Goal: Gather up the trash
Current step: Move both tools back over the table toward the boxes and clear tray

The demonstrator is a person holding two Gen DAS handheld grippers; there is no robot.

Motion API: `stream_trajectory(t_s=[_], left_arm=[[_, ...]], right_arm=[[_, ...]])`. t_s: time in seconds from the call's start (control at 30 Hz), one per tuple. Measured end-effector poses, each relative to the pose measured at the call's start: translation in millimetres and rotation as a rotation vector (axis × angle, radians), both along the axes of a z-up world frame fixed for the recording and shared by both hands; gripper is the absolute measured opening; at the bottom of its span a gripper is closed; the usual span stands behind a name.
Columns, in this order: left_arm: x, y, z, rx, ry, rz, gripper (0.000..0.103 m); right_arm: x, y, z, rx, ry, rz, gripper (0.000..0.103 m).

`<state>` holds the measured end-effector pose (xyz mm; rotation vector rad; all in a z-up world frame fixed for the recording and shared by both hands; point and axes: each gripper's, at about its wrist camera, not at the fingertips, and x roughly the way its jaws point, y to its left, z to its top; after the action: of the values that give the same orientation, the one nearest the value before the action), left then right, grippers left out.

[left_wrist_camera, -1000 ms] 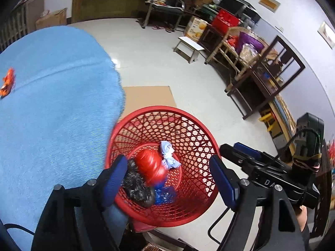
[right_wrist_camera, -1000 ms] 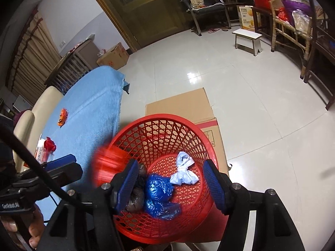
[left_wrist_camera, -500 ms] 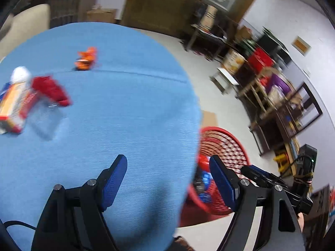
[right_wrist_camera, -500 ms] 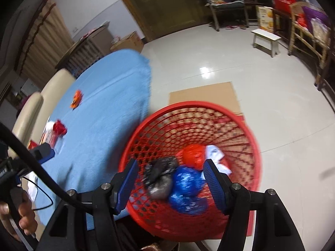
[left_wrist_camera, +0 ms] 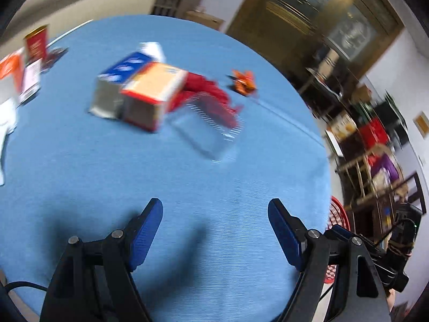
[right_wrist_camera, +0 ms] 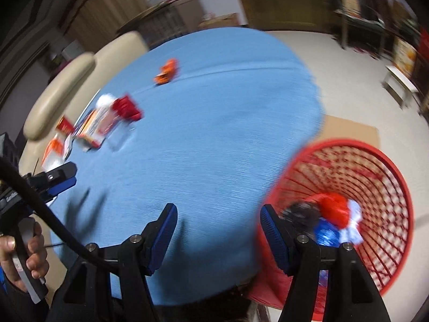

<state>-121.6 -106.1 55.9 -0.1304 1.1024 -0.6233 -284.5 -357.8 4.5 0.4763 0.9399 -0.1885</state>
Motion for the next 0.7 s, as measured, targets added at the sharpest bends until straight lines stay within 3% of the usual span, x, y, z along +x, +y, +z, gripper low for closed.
stream_trajectory(t_s=[0.17,0.4,0.7], left_arm=[[15.2,36.3,-6.8,-0.023,0.016,0.085,0.081],[30.9,57.8,-8.8,-0.049,0.032,0.128,0.081],[63.6,101.8,-4.6,-0.045,0.026,0.237,0.081]], right_arm=[[48.0,41.5,10.7,-0.052,-0.007,0.136,0.068],[119.6,89.6,24.8,-0.117,-0.041,0.302,0.068],[197.1,120.5,14.2,-0.197,-0.026,0.388,0.068]])
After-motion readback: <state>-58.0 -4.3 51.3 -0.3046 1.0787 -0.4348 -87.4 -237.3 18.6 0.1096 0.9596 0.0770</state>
